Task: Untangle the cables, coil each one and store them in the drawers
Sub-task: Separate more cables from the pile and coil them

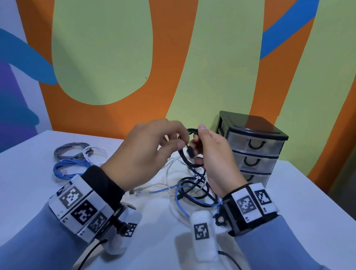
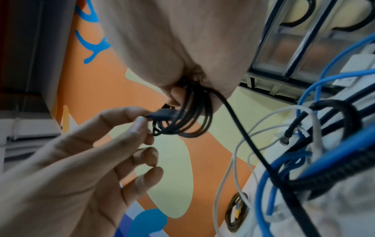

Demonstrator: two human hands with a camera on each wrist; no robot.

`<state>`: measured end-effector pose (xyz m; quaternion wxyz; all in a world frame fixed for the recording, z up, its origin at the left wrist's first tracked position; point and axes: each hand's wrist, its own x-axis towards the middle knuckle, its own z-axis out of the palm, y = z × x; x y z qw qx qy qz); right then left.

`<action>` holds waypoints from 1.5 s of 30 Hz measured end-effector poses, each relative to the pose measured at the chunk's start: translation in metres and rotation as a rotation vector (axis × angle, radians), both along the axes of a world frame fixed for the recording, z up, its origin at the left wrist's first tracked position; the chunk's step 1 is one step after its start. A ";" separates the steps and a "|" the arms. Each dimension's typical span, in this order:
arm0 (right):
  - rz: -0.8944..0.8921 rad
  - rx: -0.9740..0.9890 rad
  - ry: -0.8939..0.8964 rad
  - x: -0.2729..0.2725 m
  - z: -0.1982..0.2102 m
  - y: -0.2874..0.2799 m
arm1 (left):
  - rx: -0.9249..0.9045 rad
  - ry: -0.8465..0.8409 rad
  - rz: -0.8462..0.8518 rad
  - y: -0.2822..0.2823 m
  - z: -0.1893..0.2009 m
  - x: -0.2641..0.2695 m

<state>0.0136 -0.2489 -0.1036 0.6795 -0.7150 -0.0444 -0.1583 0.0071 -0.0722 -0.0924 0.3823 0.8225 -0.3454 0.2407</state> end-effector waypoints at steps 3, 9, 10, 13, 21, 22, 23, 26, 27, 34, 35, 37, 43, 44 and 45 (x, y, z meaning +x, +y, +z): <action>0.084 0.151 0.041 -0.001 0.004 -0.001 | -0.265 0.288 -0.158 0.004 0.012 -0.006; 0.314 0.563 0.134 -0.004 0.012 -0.003 | -0.272 0.295 -0.088 0.012 0.014 -0.004; 0.343 0.606 0.150 -0.004 0.013 -0.004 | -0.270 0.280 -0.075 0.013 0.014 -0.004; 0.420 0.683 0.154 -0.008 0.015 -0.003 | -0.279 0.150 0.028 0.013 0.010 0.002; 0.316 0.681 0.015 -0.012 0.014 0.017 | -0.461 0.333 0.012 -0.003 0.011 -0.008; 0.267 0.651 -0.007 -0.011 0.014 0.017 | -0.485 0.389 -0.031 -0.005 0.013 -0.011; 0.226 0.623 -0.023 -0.011 0.014 0.017 | -0.479 0.422 -0.064 -0.006 0.015 -0.014; 0.144 0.530 -0.031 -0.009 0.011 0.018 | -0.421 0.413 -0.062 -0.011 0.011 -0.018; 0.129 0.489 -0.019 -0.009 0.009 0.018 | -0.416 0.386 -0.023 -0.012 0.008 -0.015; 0.061 0.279 0.059 -0.008 0.007 0.015 | -0.538 0.543 -0.060 -0.011 0.003 -0.008; 0.066 0.250 0.064 -0.007 0.006 0.014 | -0.559 0.606 -0.109 -0.011 0.005 -0.008; 0.105 0.268 0.071 -0.005 0.004 0.011 | -0.602 0.738 -0.228 -0.013 0.007 -0.011; 0.378 0.603 0.109 -0.010 0.012 0.011 | -0.283 0.428 0.013 -0.003 0.009 -0.003; 0.389 0.637 0.095 -0.010 0.012 0.012 | -0.312 0.415 0.000 0.000 0.011 -0.003; 0.396 0.677 0.072 -0.010 0.014 0.012 | -0.355 0.444 -0.042 0.002 0.012 -0.003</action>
